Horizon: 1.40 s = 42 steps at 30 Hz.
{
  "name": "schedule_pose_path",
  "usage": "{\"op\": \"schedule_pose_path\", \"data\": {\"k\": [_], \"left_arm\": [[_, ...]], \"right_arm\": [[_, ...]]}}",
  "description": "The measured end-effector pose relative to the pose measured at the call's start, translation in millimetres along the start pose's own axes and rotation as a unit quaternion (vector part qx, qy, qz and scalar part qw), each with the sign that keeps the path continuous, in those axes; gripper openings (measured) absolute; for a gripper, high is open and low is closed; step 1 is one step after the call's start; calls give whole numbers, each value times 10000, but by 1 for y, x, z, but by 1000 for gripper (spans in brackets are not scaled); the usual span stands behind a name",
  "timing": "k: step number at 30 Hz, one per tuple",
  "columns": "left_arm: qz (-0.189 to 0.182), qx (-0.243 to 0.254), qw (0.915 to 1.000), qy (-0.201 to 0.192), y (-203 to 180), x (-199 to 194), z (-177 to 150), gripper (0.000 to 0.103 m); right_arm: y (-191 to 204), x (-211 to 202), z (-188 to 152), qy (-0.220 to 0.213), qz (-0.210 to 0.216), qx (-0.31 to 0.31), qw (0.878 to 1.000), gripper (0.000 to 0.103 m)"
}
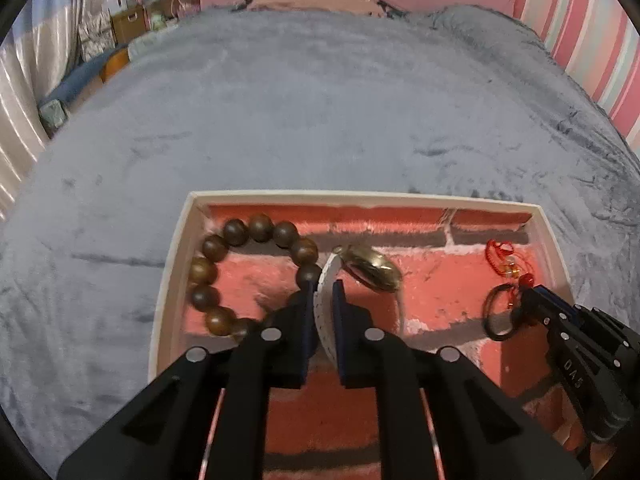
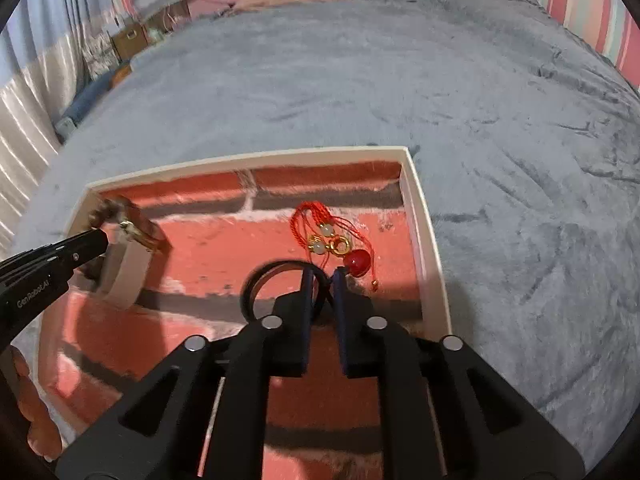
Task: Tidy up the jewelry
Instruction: 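Carry the watch and hair tie over the tray and lower them in, then move the left tool to the black scrunchie while the right tool approaches the orange scrunchie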
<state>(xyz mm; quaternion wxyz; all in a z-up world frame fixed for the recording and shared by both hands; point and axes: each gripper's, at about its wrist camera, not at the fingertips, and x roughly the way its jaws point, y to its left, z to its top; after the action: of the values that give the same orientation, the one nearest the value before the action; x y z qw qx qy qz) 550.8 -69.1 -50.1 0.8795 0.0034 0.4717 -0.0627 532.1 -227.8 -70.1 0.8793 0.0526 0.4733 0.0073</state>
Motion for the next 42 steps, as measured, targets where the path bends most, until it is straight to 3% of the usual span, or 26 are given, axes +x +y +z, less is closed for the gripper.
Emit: {"op": "schedule_pose_path", "data": {"k": [2,3,7,9,14,18,24,30,42], "left_arm": [[20,5,9998,-175,2,-18,-1,58],[86,26,9993,-353,3,-31,-2,64],[154,230,9961,-835,9,-84,-15,68],[199,246,9938,-1064,14,-110,-25,75],[326,253,9869,-1562,24,-166,-51,91],[100,166,9837,-1788,29,-205,-84,98],[7,191,9813,-1914,24,-233,-138,99],[-198,-140,9802,-1967,22,-250,-193,99],[-313,-556,9842,-1651,8,-239,-262,99]], "right_arm": [[-2,-18,0,-186,74,39,9998,29],[-4,-30,-1,-315,113,43,9994,32],[-13,-82,-10,-761,206,71,9969,47],[-15,-108,-20,-993,192,33,9949,60],[-20,-170,-51,-1522,105,-104,9882,80],[-22,-211,-86,-1918,-130,-268,9810,99],[-27,-249,-138,-2229,-469,-501,9724,99],[-39,-267,-189,-2349,-569,-443,9693,99],[-61,-262,-262,-2296,-829,-533,9683,99]]}}
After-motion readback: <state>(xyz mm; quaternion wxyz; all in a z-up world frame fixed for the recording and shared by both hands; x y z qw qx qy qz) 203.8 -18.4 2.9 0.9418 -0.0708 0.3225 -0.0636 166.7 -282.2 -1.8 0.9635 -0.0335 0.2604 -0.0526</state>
